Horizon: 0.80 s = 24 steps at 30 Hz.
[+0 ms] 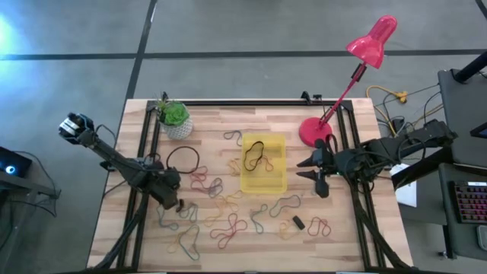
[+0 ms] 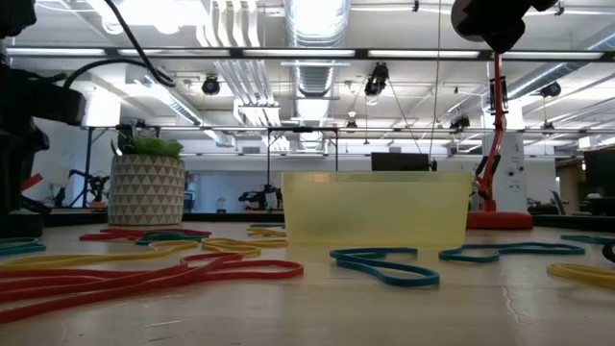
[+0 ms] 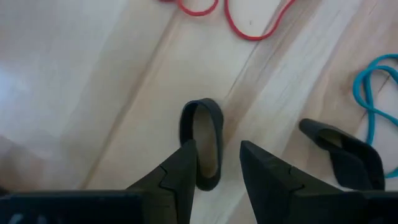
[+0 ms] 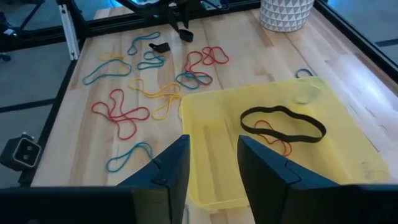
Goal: Pick and place rubber bands into bin
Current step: Put the left black rubber band into the bin
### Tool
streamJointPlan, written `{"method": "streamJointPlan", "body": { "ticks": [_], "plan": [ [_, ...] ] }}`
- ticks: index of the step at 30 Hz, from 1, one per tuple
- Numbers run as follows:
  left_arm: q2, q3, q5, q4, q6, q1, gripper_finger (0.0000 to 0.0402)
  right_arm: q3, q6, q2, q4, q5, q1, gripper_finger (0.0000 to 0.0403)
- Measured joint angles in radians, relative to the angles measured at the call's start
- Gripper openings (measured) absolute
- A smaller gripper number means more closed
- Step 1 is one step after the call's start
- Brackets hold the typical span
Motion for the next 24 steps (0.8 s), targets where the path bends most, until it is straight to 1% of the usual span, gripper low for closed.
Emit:
{"method": "streamJointPlan", "body": {
  "ticks": [7, 15, 20, 24],
  "plan": [
    [-0.024, -0.052, 0.001, 0.048, -0.014, 0.000, 0.0109, 0.000, 0.004, 0.002, 0.003, 0.002, 0.000, 0.0124],
    [-0.007, -0.094, 0.003, 0.099, -0.031, 0.000, 0.0109, 0.000, 0.004, 0.002, 0.005, 0.026, 0.000, 0.0119],
    [-0.004, -0.135, 0.008, 0.141, -0.092, 0.001, 0.0109, 0.000, 0.005, 0.002, 0.011, 0.026, 0.000, 0.0120],
    [-0.018, -0.138, 0.011, 0.146, -0.095, 0.001, 0.0105, 0.000, 0.010, 0.002, 0.011, 0.026, 0.000, 0.0115]
  ]
}}
